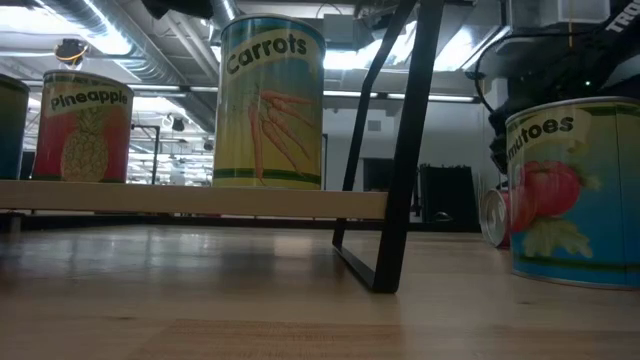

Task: Pick and place cans onto a shelf
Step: Put the green bean can on the shelf

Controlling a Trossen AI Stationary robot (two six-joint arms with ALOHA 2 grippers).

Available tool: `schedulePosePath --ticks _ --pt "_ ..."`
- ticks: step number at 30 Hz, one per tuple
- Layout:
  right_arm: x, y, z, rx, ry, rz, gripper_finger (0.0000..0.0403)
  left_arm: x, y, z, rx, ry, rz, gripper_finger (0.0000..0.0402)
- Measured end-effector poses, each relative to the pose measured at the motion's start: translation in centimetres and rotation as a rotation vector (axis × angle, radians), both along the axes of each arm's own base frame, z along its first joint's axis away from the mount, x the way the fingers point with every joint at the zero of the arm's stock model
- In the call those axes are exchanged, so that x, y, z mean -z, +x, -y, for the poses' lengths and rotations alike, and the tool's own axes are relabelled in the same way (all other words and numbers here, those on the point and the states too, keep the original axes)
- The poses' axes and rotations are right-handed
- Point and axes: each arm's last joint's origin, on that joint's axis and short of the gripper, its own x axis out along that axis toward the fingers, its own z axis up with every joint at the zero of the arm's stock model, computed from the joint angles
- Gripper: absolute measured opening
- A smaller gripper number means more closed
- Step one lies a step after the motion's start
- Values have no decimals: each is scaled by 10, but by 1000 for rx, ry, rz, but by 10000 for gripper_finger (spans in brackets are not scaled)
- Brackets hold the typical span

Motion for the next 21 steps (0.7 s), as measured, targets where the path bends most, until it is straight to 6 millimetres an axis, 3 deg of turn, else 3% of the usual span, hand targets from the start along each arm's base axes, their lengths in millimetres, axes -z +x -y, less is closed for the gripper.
schedulePosePath --ticks 9,16,21 --pt "-59 14 23 -75 -171 57 9 -6 44 -26 38 16 159 43" --pt "-103 6 22 -114 -251 -215 9 1 86 -70 139 -7 285 43" --pt "-109 1 15 -136 -215 -321 9 17 115 -106 176 -38 349 43"
